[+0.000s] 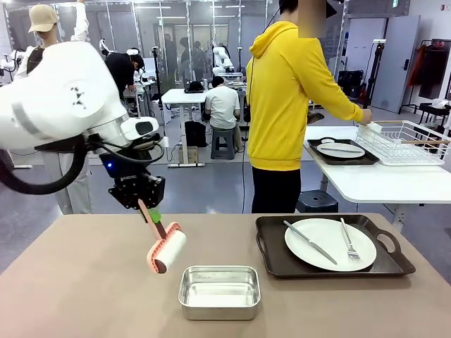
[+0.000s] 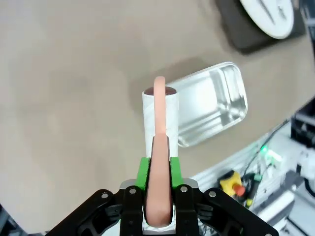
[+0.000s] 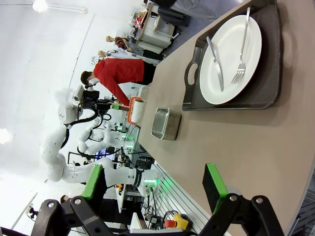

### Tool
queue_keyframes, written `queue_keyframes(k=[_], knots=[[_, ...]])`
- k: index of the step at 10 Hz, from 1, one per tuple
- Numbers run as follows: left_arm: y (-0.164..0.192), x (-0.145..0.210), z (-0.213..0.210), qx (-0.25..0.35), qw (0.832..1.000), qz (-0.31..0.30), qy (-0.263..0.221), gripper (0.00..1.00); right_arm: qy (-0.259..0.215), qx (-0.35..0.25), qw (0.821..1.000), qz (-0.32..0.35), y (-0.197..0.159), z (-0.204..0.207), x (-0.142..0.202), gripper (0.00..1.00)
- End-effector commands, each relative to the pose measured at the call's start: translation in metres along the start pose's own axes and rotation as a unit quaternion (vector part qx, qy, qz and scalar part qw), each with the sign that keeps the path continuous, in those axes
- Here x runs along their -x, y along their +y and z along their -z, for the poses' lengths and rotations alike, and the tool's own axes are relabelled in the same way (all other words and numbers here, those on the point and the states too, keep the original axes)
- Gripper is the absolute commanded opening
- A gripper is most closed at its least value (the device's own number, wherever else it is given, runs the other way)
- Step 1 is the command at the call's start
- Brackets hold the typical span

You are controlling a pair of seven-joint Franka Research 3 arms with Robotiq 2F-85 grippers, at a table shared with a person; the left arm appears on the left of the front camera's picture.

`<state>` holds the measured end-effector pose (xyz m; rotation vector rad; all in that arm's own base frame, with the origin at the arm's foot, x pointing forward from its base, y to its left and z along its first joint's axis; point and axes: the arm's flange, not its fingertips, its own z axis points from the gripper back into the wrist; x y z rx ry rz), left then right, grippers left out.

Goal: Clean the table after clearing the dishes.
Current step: When the left (or right) Handle tray is removed, use the left hand (or right hand) to clean the left (or right) side of the table with the Lint Roller.

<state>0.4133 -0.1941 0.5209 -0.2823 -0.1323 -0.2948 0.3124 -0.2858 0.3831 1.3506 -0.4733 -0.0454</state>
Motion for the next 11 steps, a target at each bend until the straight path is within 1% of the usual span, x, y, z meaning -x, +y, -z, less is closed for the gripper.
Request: queue_keyframes(k=[1,2,7,8,9,10,11], knots=[[0.0,0.0,0.007,-0.044,0.999,-0.015,-0.016,0.16,0.002,-0.001,1.0,-0.002,0.003,0.0,0.003,1.0],[0.0,0.0,0.0,0.0,1.0,0.0,0.0,0.16,0.002,-0.001,1.0,-0.002,0.003,0.0,0.003,1.0],[0.0,0.0,0.0,0.0,1.0,0.0,0.0,0.16,0.002,-0.001,1.0,-0.002,0.003,0.0,0.003,1.0],[-0.002,0.0,0.006,-0.01,1.0,-0.003,-0.007,0.21,0.002,-0.001,1.0,-0.002,0.003,0.0,0.003,1.0],[0.011,-0.002,0.003,0.024,0.999,-0.025,0.002,0.21,0.002,-0.001,1.0,-0.002,0.003,0.0,0.003,1.0],[0.023,-0.001,0.006,0.045,0.998,-0.05,-0.002,0.21,0.002,-0.001,1.0,-0.002,0.003,0.0,0.003,1.0],[0.033,0.0,0.013,0.076,0.996,-0.051,-0.002,0.21,0.002,-0.001,1.0,-0.002,0.003,0.0,0.003,1.0]])
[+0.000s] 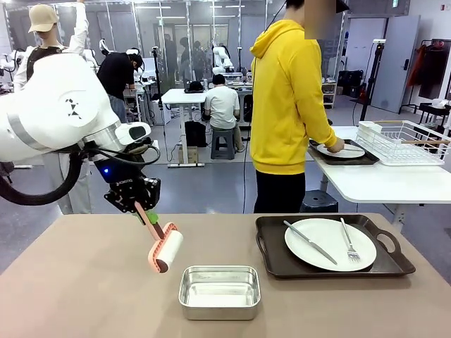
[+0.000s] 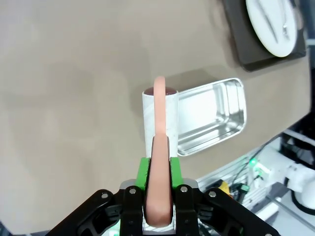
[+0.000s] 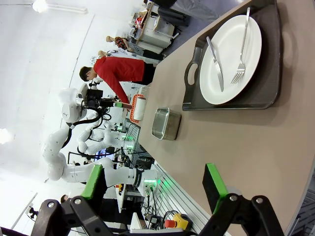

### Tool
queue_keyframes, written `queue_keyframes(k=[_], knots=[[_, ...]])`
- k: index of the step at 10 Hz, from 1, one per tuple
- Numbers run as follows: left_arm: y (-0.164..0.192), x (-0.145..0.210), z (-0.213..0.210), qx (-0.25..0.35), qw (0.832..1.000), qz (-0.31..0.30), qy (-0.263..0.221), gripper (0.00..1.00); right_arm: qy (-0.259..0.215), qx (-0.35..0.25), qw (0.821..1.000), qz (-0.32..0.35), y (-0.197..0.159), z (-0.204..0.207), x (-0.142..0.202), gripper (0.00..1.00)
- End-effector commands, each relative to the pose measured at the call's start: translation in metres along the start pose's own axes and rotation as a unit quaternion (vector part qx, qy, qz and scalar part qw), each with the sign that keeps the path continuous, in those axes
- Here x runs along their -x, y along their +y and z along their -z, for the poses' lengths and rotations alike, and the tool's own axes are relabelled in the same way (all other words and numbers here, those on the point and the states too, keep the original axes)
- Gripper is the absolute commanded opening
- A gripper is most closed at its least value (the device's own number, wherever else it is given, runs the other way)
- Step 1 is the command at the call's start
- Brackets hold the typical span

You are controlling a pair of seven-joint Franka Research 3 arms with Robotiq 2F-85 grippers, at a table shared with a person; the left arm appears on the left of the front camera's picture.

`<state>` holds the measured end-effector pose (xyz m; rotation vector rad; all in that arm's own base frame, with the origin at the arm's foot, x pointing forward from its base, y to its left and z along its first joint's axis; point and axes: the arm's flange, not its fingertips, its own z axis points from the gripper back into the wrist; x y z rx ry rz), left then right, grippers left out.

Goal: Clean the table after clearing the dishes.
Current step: When the left (or right) Handle tray is removed, use the left hand (or right hand) to clean the left (or right) side of the table with the Lint Roller.

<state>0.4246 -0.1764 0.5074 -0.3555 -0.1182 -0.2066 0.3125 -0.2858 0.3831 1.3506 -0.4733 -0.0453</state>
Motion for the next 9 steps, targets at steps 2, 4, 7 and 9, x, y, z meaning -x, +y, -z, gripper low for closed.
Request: queue_keyframes(k=[2,4,7,9], knots=[[0.027,-0.007,0.01,0.086,0.996,-0.012,-0.003,0.21,0.002,-0.001,1.0,-0.002,0.003,0.0,0.003,1.0],[0.049,-0.019,0.028,0.115,0.993,-0.028,-0.004,0.21,0.002,-0.001,1.0,-0.002,0.003,0.0,0.003,1.0],[0.089,-0.038,0.046,0.121,0.99,-0.056,-0.04,0.21,0.002,-0.001,1.0,-0.002,0.003,0.0,0.003,1.0],[0.106,-0.046,0.062,0.146,0.985,-0.076,-0.05,0.21,0.002,-0.001,1.0,-0.002,0.003,0.0,0.003,1.0]])
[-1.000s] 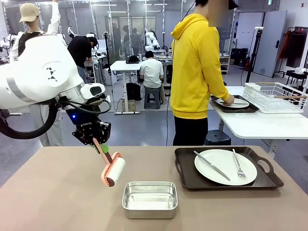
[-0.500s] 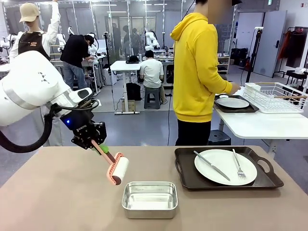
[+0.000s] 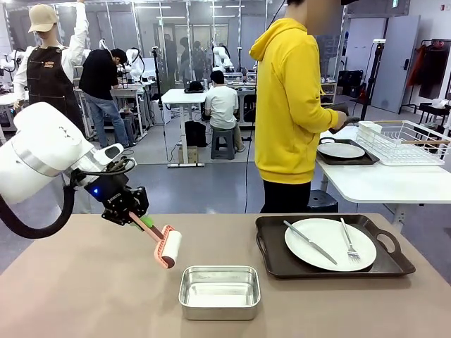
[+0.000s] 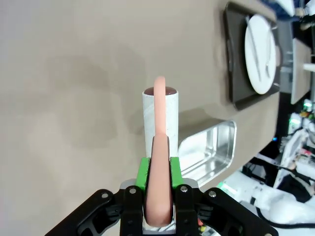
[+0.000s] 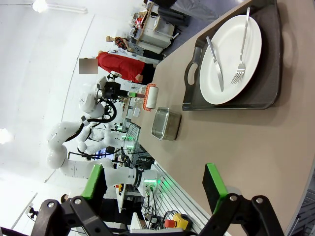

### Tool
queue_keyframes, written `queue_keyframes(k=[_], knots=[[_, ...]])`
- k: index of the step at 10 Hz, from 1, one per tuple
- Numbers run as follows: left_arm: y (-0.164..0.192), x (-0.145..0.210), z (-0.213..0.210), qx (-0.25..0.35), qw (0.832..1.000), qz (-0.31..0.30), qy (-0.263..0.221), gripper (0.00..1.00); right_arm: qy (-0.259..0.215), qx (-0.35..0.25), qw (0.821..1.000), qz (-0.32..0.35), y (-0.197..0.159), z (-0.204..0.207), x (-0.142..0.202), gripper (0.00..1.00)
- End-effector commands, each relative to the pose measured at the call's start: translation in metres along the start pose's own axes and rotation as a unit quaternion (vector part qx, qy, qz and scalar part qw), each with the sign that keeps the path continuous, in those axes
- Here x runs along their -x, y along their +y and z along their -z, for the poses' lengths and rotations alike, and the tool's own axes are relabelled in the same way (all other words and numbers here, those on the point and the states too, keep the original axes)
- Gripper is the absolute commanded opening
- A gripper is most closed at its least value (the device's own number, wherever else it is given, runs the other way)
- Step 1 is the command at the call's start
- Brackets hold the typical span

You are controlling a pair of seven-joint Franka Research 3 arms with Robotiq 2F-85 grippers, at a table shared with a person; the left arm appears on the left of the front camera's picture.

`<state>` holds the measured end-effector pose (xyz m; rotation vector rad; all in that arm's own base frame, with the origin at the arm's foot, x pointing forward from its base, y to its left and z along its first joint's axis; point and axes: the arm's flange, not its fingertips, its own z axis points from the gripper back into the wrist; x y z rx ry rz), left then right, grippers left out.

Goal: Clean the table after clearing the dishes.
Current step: When the left (or right) Handle tray is removed, use the left hand (or right hand) to clean the left (or right) side of the table with the Lint Roller.

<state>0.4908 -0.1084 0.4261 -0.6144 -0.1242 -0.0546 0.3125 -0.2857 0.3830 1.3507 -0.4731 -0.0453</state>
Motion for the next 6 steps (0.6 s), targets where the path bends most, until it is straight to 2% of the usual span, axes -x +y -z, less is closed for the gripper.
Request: queue_keyframes(k=[1,6], knots=[[0.013,-0.012,0.015,0.041,0.999,-0.016,-0.02,0.21,0.002,-0.001,1.0,-0.002,0.003,-0.001,0.003,1.0],[0.047,-0.028,0.041,0.024,0.999,-0.043,-0.003,0.21,0.002,-0.001,1.0,-0.002,0.003,-0.001,0.003,1.0]])
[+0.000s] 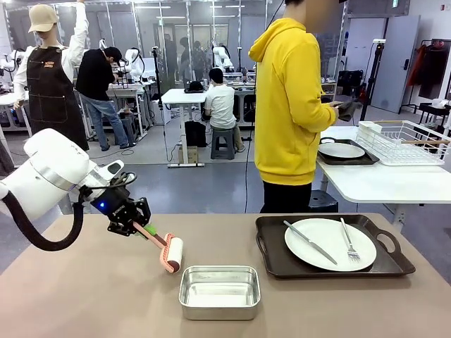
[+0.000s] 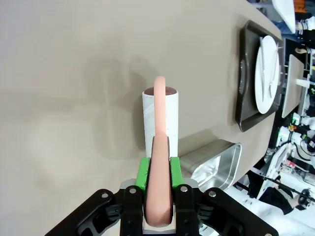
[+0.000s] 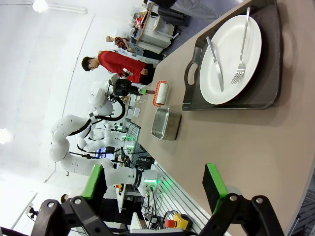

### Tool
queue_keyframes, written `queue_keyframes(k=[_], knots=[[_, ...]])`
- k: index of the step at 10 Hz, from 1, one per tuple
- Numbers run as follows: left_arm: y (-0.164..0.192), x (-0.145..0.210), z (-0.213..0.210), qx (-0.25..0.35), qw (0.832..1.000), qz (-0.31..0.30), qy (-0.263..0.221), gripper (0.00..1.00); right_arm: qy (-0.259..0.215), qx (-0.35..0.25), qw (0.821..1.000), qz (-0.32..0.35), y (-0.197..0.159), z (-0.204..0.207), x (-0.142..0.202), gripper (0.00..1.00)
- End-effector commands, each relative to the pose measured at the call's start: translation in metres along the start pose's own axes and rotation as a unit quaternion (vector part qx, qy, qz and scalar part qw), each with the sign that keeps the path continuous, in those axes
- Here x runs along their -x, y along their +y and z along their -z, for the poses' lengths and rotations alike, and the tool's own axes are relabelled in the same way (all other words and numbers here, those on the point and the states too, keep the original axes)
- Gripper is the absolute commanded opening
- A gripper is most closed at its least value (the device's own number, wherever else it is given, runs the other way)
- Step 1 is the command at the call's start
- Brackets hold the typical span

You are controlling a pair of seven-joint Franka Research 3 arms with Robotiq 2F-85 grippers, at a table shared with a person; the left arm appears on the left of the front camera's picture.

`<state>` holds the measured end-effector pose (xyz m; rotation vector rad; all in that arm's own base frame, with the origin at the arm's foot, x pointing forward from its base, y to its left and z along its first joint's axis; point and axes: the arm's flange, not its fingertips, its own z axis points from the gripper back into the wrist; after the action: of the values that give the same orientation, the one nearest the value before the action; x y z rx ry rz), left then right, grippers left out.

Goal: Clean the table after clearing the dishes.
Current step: When the left (or right) Handle tray is removed, use the left hand (or right hand) to clean the left (or right) side of the table with the Lint Roller.

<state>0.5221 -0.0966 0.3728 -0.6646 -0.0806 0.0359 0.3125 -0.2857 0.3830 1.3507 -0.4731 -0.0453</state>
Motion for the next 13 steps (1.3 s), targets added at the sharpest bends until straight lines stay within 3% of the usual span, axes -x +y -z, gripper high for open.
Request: queue_keyframes(k=[1,6,12,13], knots=[[0.013,-0.004,0.005,0.0,1.0,0.001,-0.002,0.21,0.002,-0.001,1.0,-0.002,0.003,-0.001,0.003,1.0],[0.057,0.008,-0.002,-0.019,1.0,-0.02,0.0,0.21,0.002,-0.001,1.0,-0.002,0.003,-0.001,0.003,1.0],[0.134,0.039,-0.075,-0.057,0.997,-0.041,-0.026,0.21,0.002,-0.001,1.0,-0.002,0.003,-0.001,0.003,1.0],[0.15,0.042,-0.085,-0.094,0.994,-0.055,-0.032,0.21,0.002,-0.001,1.0,-0.002,0.003,-0.001,0.003,1.0]])
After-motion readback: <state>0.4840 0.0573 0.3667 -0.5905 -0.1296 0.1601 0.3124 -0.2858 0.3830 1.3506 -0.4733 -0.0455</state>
